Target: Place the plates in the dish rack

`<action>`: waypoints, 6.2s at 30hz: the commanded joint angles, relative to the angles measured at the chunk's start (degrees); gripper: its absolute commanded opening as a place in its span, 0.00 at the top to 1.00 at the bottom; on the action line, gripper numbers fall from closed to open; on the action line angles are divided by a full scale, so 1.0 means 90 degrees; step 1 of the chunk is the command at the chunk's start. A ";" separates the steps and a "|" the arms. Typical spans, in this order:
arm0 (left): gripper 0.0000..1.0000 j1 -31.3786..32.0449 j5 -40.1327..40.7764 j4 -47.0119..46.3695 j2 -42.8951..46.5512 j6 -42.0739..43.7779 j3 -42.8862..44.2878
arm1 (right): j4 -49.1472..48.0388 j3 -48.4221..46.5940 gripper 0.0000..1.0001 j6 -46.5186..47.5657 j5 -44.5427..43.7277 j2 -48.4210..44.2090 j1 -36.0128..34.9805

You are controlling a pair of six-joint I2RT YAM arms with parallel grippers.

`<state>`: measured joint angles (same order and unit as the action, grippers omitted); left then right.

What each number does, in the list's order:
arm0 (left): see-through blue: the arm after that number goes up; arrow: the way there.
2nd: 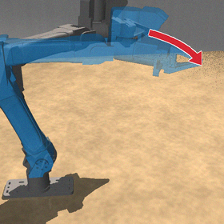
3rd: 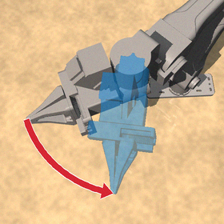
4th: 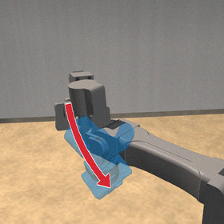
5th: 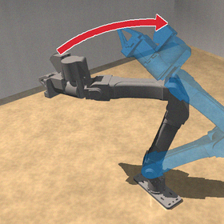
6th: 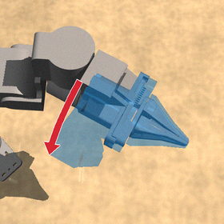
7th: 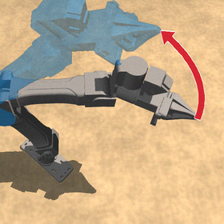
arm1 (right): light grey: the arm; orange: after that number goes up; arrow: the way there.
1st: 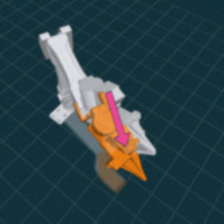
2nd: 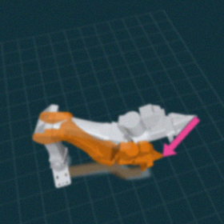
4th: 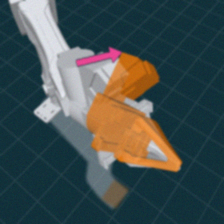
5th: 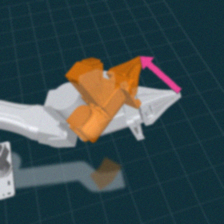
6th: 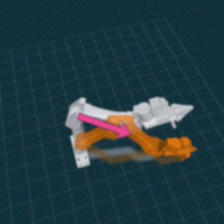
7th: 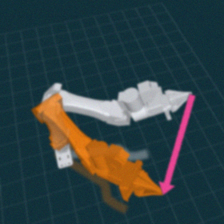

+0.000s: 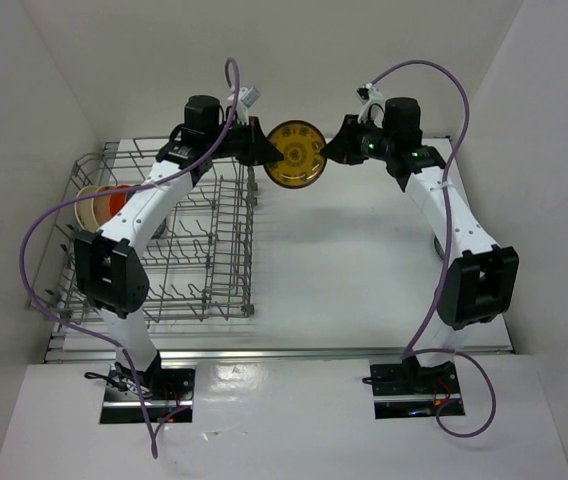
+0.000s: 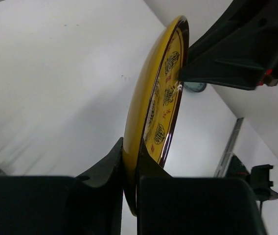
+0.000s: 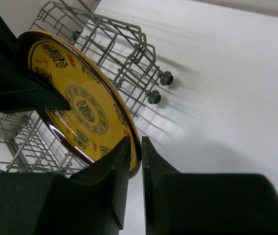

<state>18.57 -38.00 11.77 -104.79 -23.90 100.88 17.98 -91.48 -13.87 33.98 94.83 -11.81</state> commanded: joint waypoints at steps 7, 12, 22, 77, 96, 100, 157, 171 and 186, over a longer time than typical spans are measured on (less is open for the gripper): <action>1.00 -0.0607 0.0843 0.0060 0.1281 0.0312 -0.0152 | 0.0629 0.0152 0.16 0.0350 -0.2501 -0.0973 0.0062; 1.00 -0.1144 0.1515 0.0001 0.2443 0.0380 -0.0798 | 0.0805 0.0652 0.18 0.0350 -0.3345 -0.1376 0.0989; 1.00 -0.2217 0.4553 0.1514 0.3344 0.1279 -0.1500 | 0.1702 0.1582 1.00 -0.0458 -0.6430 0.0347 0.1684; 1.00 -0.3303 0.5120 0.1788 0.2825 0.2070 -0.2780 | 0.1840 0.1445 1.00 -0.1046 -0.6540 0.2676 0.1304; 1.00 -0.3303 0.4163 0.1847 0.1849 0.2197 -0.3006 | 0.1704 0.0195 1.00 -0.1047 -0.5504 0.3281 -0.0327; 1.00 -0.3303 0.4037 0.1847 0.1547 0.2197 -0.3006 | 0.1762 -0.0215 1.00 -0.0989 -0.5445 0.3477 -0.0757; 0.00 -0.2864 0.0472 0.1348 0.4485 0.1132 -0.2508 | -0.0972 0.1738 0.09 0.0369 0.0296 0.2314 0.2299; 0.00 -0.2747 0.0521 0.0859 0.4388 0.0488 -0.2937 | -0.0943 0.1054 0.28 0.0165 -0.0171 0.3711 0.1645; 0.00 -0.2240 0.0785 0.0704 0.3949 0.0361 -0.2842 | -0.0152 0.0233 1.00 0.0007 -0.0906 0.2691 0.1557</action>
<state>-3.60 -30.28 20.51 -67.40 -19.49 73.30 10.66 -87.26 -15.81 30.72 125.93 2.00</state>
